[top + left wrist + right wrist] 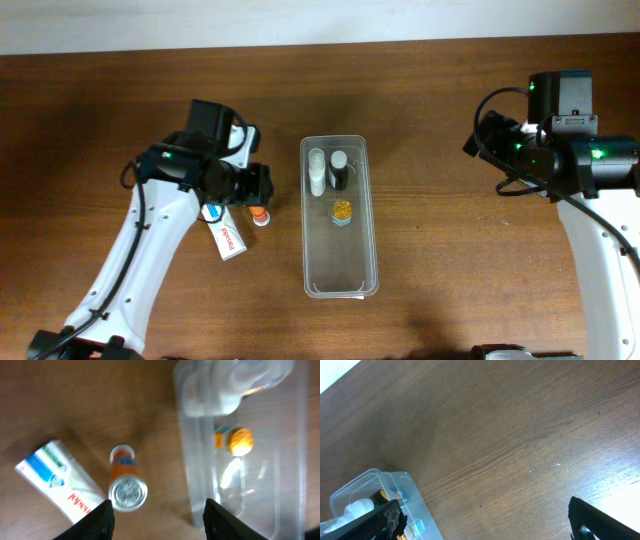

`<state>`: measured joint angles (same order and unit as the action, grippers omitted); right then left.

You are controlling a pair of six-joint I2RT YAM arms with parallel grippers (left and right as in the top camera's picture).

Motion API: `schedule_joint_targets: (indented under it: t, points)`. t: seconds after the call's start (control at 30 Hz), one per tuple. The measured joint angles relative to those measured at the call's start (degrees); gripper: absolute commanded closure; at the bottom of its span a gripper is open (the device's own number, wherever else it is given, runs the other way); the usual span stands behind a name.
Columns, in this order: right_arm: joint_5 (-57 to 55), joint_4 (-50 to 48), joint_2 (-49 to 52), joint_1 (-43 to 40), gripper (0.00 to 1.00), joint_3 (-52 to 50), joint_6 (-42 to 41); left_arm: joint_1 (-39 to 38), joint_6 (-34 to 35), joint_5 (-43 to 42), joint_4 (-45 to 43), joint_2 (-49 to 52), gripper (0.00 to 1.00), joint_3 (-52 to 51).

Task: Pack container
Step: 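Reach the left gripper to the orange tube and grasp it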

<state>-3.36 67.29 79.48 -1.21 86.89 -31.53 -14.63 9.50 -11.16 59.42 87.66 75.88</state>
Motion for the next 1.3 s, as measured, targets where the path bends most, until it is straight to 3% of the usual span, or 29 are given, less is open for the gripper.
schedule_joint_targets:
  t: [0.17,0.37,0.53,0.8,0.93,1.1,1.3]
  points:
    - [0.00,0.00,0.00,0.00,0.02,0.00,0.02,-2.27,2.23,7.85,1.14,0.00,0.34,0.00]
    - [0.00,0.00,0.00,0.00,0.02,0.00,0.00,-2.34,3.23,10.58,1.11,1.53,0.29,0.00]
    - [0.00,0.00,0.00,0.00,0.02,0.00,0.00,-2.34,3.65,10.51,0.74,7.52,0.43,0.02]
    - [0.00,0.00,0.00,0.00,0.02,0.00,0.00,-2.34,3.65,10.51,-1.97,9.99,0.49,0.04]
    - [0.00,0.00,0.00,0.00,0.02,0.00,0.00,-2.34,4.00,10.49,-2.47,9.99,0.69,0.04]
    - [0.00,0.00,0.00,0.00,0.02,0.00,0.02,-2.34,3.65,10.51,-2.84,9.97,0.82,0.07]
    - [0.00,0.00,0.00,0.00,0.02,0.00,0.02,-2.34,3.78,10.51,-1.92,9.97,0.82,0.20]
